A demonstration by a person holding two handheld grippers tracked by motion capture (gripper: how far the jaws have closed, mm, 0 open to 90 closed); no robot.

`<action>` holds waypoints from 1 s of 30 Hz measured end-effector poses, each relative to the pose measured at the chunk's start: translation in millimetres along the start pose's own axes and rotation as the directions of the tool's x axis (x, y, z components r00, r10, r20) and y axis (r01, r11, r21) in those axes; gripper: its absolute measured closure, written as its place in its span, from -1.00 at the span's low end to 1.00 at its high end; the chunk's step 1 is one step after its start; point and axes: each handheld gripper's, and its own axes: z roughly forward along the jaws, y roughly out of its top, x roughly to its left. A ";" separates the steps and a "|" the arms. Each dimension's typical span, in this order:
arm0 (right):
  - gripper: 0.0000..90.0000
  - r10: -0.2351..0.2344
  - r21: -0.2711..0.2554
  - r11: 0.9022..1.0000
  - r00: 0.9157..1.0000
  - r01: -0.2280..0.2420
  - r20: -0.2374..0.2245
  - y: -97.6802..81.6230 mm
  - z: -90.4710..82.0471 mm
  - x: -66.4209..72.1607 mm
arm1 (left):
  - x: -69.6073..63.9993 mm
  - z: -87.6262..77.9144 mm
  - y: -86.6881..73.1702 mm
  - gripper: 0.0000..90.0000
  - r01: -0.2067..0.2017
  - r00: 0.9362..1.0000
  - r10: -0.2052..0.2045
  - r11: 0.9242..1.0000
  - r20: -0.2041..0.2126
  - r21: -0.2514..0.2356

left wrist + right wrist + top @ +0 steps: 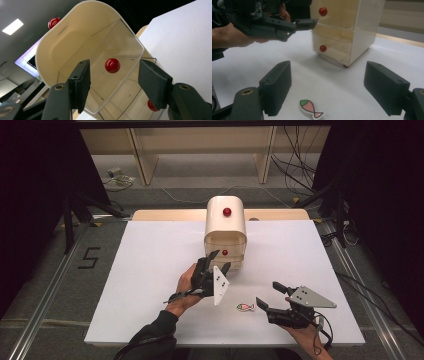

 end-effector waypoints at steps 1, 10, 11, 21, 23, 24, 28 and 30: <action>-0.49 0.000 0.000 1.000 1.000 0.000 0.001 0.0 0.0 -0.1 | -0.7 0.6 -0.3 -0.03 -0.004 1.000 0.004 1.000 0.002 0.001; -0.49 0.001 0.006 1.000 1.000 -0.001 0.001 -0.3 0.4 -0.2 | -2.1 6.0 -2.7 0.13 -0.012 1.000 0.013 1.000 -0.008 0.012; -0.49 0.001 0.005 1.000 1.000 -0.001 0.001 -0.4 0.7 0.0 | -1.5 6.5 -2.7 0.16 -0.013 1.000 0.013 1.000 -0.010 0.017; -0.48 0.003 0.005 1.000 1.000 -0.003 0.000 -0.8 0.9 -0.4 | -0.3 11.7 -3.7 0.26 -0.011 1.000 0.011 1.000 -0.020 0.017; -0.48 0.002 0.006 1.000 1.000 -0.002 0.000 -0.8 1.0 -0.3 | 0.0 12.2 -3.7 0.28 -0.004 1.000 0.005 1.000 -0.018 0.019; -0.48 -0.001 0.005 1.000 1.000 0.001 0.001 -0.9 1.1 -0.5 | -0.3 12.4 -3.7 0.29 -0.005 1.000 0.006 1.000 -0.019 0.019; -0.48 -0.002 0.005 1.000 1.000 0.002 0.000 -0.9 1.1 -0.5 | -2.1 13.4 -2.5 0.33 -0.011 1.000 0.011 1.000 -0.011 0.020; -0.48 -0.003 0.004 1.000 1.000 0.003 0.001 -0.9 1.2 -0.5 | -2.7 13.7 -1.6 0.35 -0.012 1.000 0.012 1.000 -0.018 0.021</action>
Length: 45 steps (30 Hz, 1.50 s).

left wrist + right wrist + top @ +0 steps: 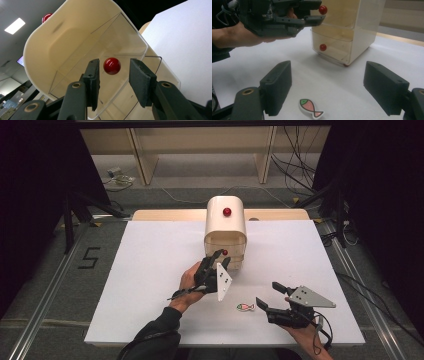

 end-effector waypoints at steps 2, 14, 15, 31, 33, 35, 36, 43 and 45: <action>-0.48 0.001 0.001 1.000 1.000 -0.001 -0.001 0.0 0.0 0.0 | 0.0 0.5 0.4 0.37 0.002 1.000 -0.002 1.000 0.000 0.000; -0.47 0.001 -0.001 1.000 1.000 -0.001 -0.002 0.0 0.0 0.2 | -1.5 2.6 2.7 0.46 -0.003 1.000 0.003 1.000 -0.006 -0.004; -0.47 0.000 -0.001 1.000 1.000 0.000 -0.002 0.1 -0.1 0.2 | -1.3 2.6 3.0 0.47 -0.001 1.000 0.001 1.000 -0.005 -0.003; -0.46 0.001 -0.001 1.000 1.000 -0.001 0.001 0.2 -0.5 0.3 | -0.6 2.6 3.4 0.59 0.003 1.000 -0.003 1.000 -0.018 -0.001; -0.45 0.002 -0.001 1.000 1.000 -0.002 0.001 0.1 -0.4 0.3 | -0.4 2.6 3.5 0.59 0.005 1.000 -0.005 1.000 -0.018 -0.002; -0.45 0.002 -0.001 1.000 1.000 -0.002 0.000 0.1 -0.4 0.3 | 0.0 2.4 3.6 0.60 0.006 1.000 -0.006 1.000 -0.017 0.000; -0.45 0.003 -0.001 1.000 1.000 -0.003 0.000 0.1 -0.4 0.3 | 0.1 2.3 3.7 0.60 0.007 1.000 -0.007 1.000 -0.017 0.000; -0.44 0.006 0.000 1.000 1.000 -0.006 -0.001 -0.2 -0.4 0.1 | 0.5 2.0 3.8 0.60 0.014 1.000 -0.014 1.000 -0.011 0.002; -0.44 0.007 0.000 1.000 1.000 -0.007 -0.001 -0.2 -0.3 0.1 | 0.6 1.8 3.7 0.60 0.017 1.000 -0.017 1.000 -0.009 0.001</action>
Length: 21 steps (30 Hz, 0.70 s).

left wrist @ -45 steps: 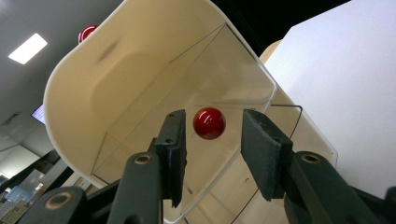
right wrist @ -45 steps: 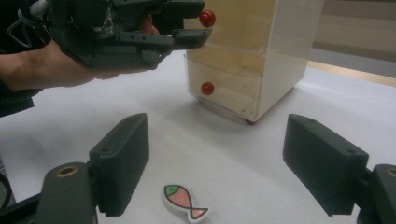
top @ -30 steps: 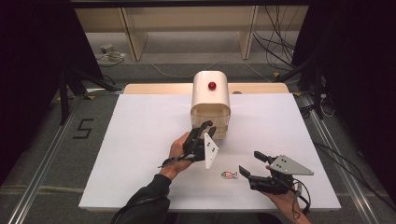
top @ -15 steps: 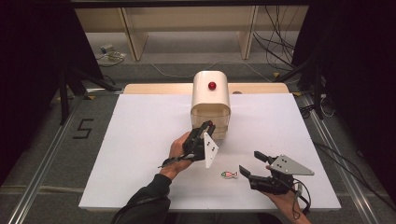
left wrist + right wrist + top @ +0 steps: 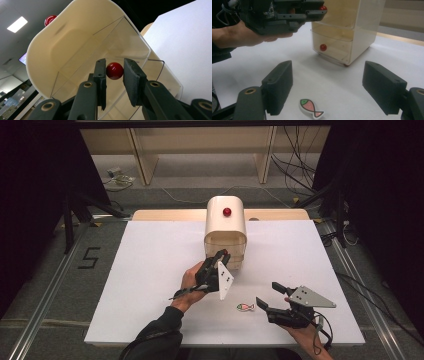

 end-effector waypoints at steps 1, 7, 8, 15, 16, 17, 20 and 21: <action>-0.44 -0.001 0.000 1.000 1.000 0.001 0.000 0.0 0.0 0.0 | 0.0 -0.2 -0.1 0.60 0.001 1.000 -0.001 1.000 0.001 -0.001; -0.44 -0.002 0.001 1.000 1.000 0.002 0.001 -0.1 0.2 -0.3 | 0.7 -1.7 -0.1 0.60 0.002 1.000 -0.002 1.000 0.005 0.002; -0.44 -0.002 0.000 1.000 1.000 0.002 0.001 -0.1 0.1 -0.3 | 0.7 -1.8 -0.1 0.60 0.003 1.000 -0.003 1.000 0.005 0.002; -0.44 -0.002 0.000 1.000 1.000 0.002 0.002 0.0 0.0 0.0 | 0.1 -4.6 0.9 0.64 0.002 1.000 -0.002 1.000 0.005 -0.008; -0.44 -0.003 0.000 1.000 1.000 0.003 0.002 0.1 0.0 0.0 | -0.4 -5.0 1.2 0.65 0.001 1.000 -0.001 1.000 0.005 -0.007; -0.44 -0.002 0.000 1.000 1.000 0.002 0.002 0.0 0.0 0.0 | -0.6 -5.0 1.5 0.66 0.002 1.000 -0.002 1.000 0.004 -0.007; -0.44 -0.003 0.001 1.000 1.000 0.003 0.002 0.0 0.0 0.2 | -0.6 -4.9 2.1 0.65 0.004 1.000 -0.004 1.000 0.004 -0.007; -0.44 -0.004 -0.002 1.000 1.000 0.004 0.001 0.0 0.1 0.2 | -0.6 -4.9 2.1 0.65 0.004 1.000 -0.004 1.000 0.004 -0.006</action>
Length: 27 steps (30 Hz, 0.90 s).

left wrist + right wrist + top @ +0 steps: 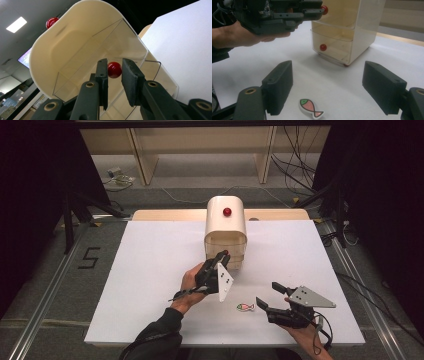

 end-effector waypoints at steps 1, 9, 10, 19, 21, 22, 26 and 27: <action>-0.44 0.000 0.001 1.000 1.000 0.000 0.000 0.1 -0.1 0.1 | -0.1 0.2 -0.1 0.65 0.000 1.000 0.000 1.000 0.000 0.001; -0.44 -0.002 0.001 1.000 1.000 0.002 -0.002 -0.1 0.1 0.0 | -1.1 2.3 0.1 0.58 0.000 1.000 0.000 1.000 -0.002 0.010; -0.44 -0.003 0.000 1.000 1.000 0.003 -0.002 0.0 0.2 0.0 | -1.2 2.8 0.1 0.57 -0.001 1.000 0.001 1.000 -0.002 0.012; -0.44 -0.003 0.003 1.000 1.000 0.003 -0.001 0.0 0.0 0.3 | -1.8 5.6 -0.7 0.58 0.004 1.000 -0.004 1.000 -0.015 0.030; -0.44 -0.003 0.004 1.000 1.000 0.003 -0.002 0.0 0.1 0.3 | -3.0 5.9 -0.6 0.57 0.000 1.000 0.001 0.999 -0.018 0.032; -0.44 -0.003 0.004 1.000 1.000 0.003 -0.002 0.0 0.1 0.5 | -3.7 6.1 -0.5 0.56 0.001 1.000 -0.001 1.000 -0.022 0.031; -0.44 -0.005 0.005 1.000 1.000 0.005 -0.003 0.0 0.0 0.7 | -3.3 6.5 1.2 0.59 0.007 1.000 -0.006 0.999 -0.027 0.032; -0.44 -0.005 0.003 1.000 1.000 0.005 -0.004 0.0 0.1 0.6 | -3.8 6.7 1.6 0.59 0.010 1.000 -0.009 0.999 -0.029 0.032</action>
